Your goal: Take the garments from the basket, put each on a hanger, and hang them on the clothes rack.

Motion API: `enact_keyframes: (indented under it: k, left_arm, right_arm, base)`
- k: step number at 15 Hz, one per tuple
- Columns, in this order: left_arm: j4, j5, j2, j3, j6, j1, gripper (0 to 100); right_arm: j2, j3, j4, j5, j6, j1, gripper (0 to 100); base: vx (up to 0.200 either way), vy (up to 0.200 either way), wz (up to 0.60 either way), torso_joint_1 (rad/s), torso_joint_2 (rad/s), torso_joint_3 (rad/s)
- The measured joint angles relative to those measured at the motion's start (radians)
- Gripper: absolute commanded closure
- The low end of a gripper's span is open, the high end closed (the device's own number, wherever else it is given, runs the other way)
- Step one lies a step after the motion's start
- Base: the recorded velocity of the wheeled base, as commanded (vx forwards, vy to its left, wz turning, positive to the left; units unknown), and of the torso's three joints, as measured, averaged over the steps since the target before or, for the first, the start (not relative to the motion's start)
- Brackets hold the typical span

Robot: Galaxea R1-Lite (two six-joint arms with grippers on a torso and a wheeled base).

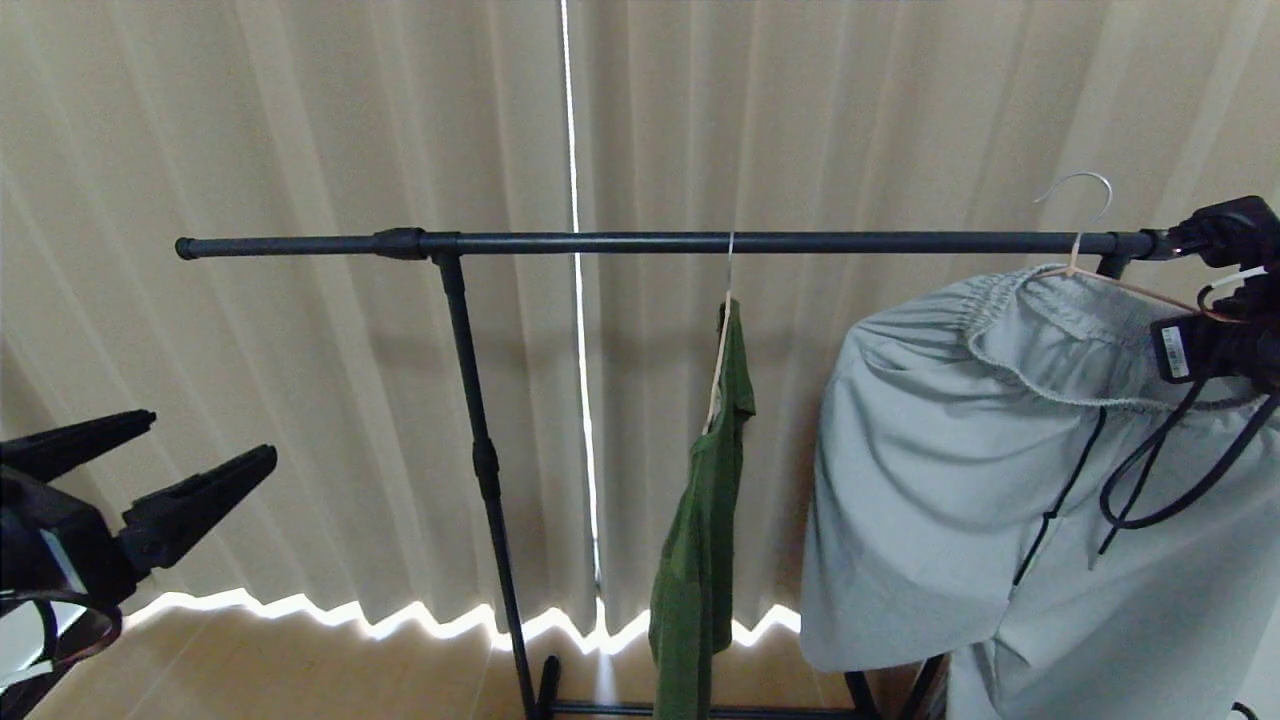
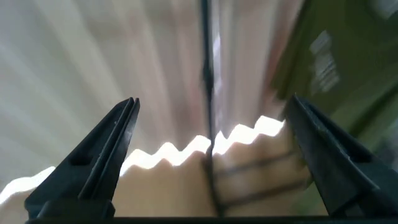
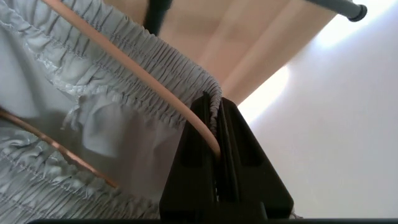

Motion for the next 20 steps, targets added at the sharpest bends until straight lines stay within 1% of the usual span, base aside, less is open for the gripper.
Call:
enact_keyframes:
  k: [3,7,10,15,20]
  left_arm:
    - [0.003,0.000,-0.050,-0.011,-0.002,-0.009,0]
    - [0.002,-0.001,-0.068,-0.012,0.000,-0.009,0]
    - [0.002,-0.001,-0.070,-0.012,0.000,-0.009,0]
    - [0.002,-0.001,-0.072,-0.012,0.000,-0.009,0]
    - [0.002,-0.001,-0.073,-0.012,0.000,-0.009,0]
  right_arm:
    - [0.077,-0.041,0.000,-0.023,0.003,0.004,100]
    - [0.126,-0.050,0.000,-0.039,0.003,0.040,100]
    - [0.136,-0.049,0.000,-0.048,0.004,0.077,100]
    - [0.133,-0.040,0.011,-0.077,0.004,0.101,100]
    - [0.137,-0.040,0.011,-0.082,0.004,0.118,100]
  base:
    - [0.000,0.000,0.00,0.000,0.00,0.000]
    - [0.000,0.000,0.00,0.000,0.00,0.000]
    - [0.000,0.000,0.00,0.000,0.00,0.000]
    - [0.000,0.000,0.00,0.000,0.00,0.000]
    - [0.000,0.000,0.00,0.000,0.00,0.000]
